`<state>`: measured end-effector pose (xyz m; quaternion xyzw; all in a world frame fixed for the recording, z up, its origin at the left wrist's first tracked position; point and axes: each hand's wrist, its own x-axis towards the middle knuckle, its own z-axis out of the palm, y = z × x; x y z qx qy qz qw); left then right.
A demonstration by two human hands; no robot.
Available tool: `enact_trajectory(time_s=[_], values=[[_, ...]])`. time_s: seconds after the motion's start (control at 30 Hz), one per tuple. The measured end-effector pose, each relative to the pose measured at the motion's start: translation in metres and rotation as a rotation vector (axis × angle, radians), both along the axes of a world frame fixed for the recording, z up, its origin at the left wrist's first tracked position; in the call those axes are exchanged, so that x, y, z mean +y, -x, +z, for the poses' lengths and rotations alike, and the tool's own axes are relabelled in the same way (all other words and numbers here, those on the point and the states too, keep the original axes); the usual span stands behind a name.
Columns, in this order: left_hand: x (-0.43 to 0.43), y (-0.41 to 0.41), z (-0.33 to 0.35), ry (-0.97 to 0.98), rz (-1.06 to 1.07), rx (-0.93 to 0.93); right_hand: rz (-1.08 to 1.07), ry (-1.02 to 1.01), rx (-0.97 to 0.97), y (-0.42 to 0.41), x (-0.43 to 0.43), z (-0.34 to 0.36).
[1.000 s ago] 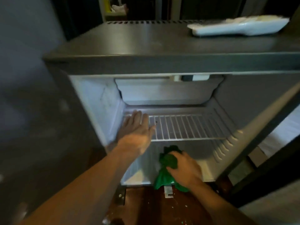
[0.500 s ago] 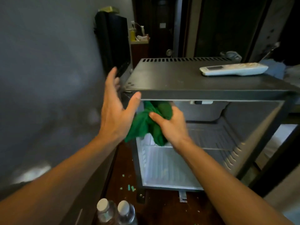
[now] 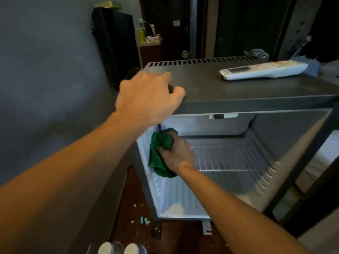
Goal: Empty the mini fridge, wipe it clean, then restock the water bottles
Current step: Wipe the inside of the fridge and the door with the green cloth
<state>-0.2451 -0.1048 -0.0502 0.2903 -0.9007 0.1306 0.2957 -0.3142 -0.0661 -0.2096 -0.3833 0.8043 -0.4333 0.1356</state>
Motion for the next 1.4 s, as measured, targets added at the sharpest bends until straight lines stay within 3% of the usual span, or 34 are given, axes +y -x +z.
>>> enact_trajectory(time_s=[0.13,0.2,0.27,0.33,0.47,0.53,0.6,0.67,0.7,0.77,0.8,0.87,1.07,1.2,1.27,1.4], values=[[-0.006,0.001,0.008,-0.29,0.0,-0.133,-0.073,-0.055,0.6,0.052,0.013,0.013],[-0.004,-0.001,0.005,-0.285,0.019,-0.084,-0.04,-0.084,0.935,0.085,0.026,-0.001],[0.002,-0.001,-0.002,-0.158,0.051,0.005,-0.031,-0.105,1.075,0.12,0.043,-0.024],[0.009,-0.001,-0.01,-0.02,0.086,0.098,-0.146,-0.093,1.04,0.146,0.059,-0.043],[0.005,0.001,-0.013,0.077,0.017,0.195,-0.326,0.074,0.804,0.158,0.067,-0.055],[0.011,-0.002,-0.037,0.273,-0.173,0.312,-0.369,0.111,0.705,0.151,0.062,-0.056],[0.03,-0.005,-0.091,0.359,-0.5,0.339,-0.371,0.136,0.656,0.149,0.059,-0.057],[0.038,-0.007,-0.154,0.215,-0.636,0.076,-0.364,0.199,0.644,0.148,0.06,-0.055],[0.037,-0.005,-0.179,0.044,-0.591,-0.072,-0.367,0.235,0.646,0.149,0.061,-0.054],[0.025,0.004,-0.208,-0.351,-0.319,-0.202,-0.399,0.31,0.652,0.148,0.062,-0.051],[0.015,0.013,-0.216,-0.452,-0.202,-0.225,-0.412,0.339,0.659,0.147,0.061,-0.05],[-0.002,0.031,-0.227,-0.465,-0.095,-0.288,-0.422,0.385,0.678,0.143,0.057,-0.049],[-0.024,0.051,-0.229,-0.506,-0.092,-0.447,-0.393,0.568,0.8,0.127,0.038,-0.016],[-0.027,0.053,-0.229,-0.438,-0.108,-0.448,-0.516,0.185,0.706,0.136,-0.004,0.026],[-0.027,0.053,-0.226,-0.44,-0.135,-0.477,-0.468,-0.009,0.636,0.131,-0.017,0.043],[-0.024,0.055,-0.221,-0.495,-0.155,-0.49,-0.305,-0.119,0.724,0.104,-0.025,0.059]])
